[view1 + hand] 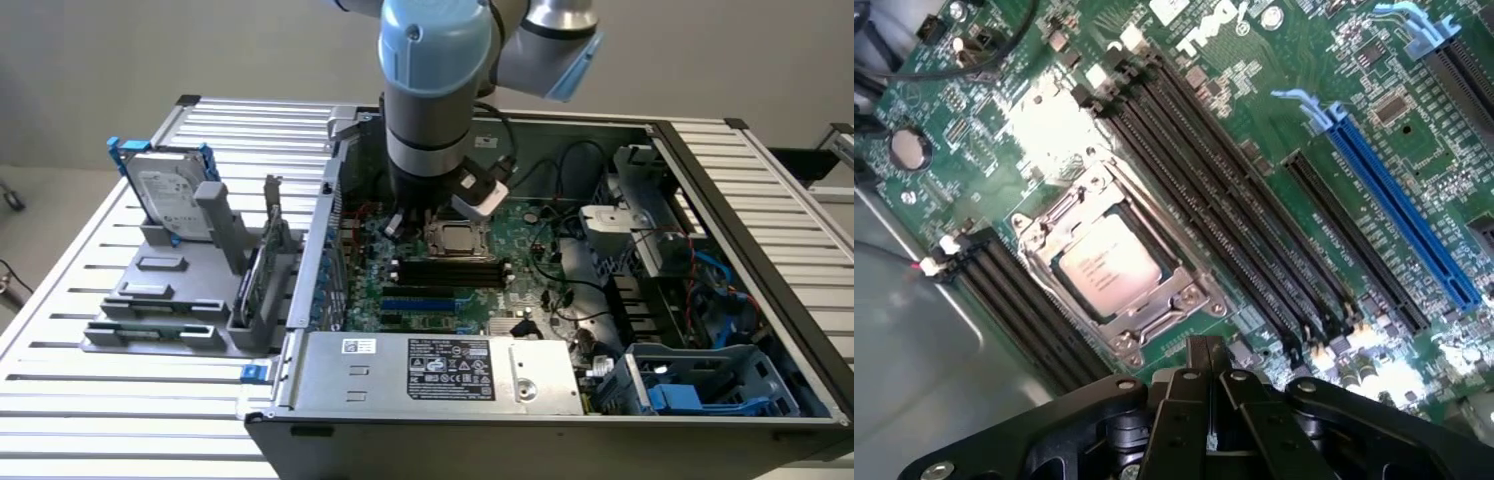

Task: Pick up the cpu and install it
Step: 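Install the first cpu locking lever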

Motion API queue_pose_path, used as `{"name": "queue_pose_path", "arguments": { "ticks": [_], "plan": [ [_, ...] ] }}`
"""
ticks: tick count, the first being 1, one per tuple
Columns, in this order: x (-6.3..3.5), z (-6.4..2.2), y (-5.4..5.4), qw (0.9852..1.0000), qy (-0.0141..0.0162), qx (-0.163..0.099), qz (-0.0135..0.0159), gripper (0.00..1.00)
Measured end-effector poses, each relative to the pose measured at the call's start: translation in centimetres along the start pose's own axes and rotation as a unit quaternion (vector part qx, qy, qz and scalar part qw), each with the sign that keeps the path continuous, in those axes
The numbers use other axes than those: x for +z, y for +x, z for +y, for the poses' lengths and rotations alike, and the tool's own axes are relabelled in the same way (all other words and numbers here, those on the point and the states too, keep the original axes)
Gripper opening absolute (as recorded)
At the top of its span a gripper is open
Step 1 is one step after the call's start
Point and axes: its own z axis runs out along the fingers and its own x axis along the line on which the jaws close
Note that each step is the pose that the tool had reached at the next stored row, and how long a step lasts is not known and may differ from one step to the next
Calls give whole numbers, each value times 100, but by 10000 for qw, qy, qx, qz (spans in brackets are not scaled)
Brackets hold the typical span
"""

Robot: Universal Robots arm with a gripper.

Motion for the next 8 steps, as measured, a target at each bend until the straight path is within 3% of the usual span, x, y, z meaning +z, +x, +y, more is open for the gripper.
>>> {"name": "queue_pose_path", "arguments": {
  "ticks": [4, 8],
  "plan": [
    [3, -42, 48, 9999, 20, -133, -45, 11],
    [13, -72, 76, 9995, 34, -309, -110, 11]
  ]
}}
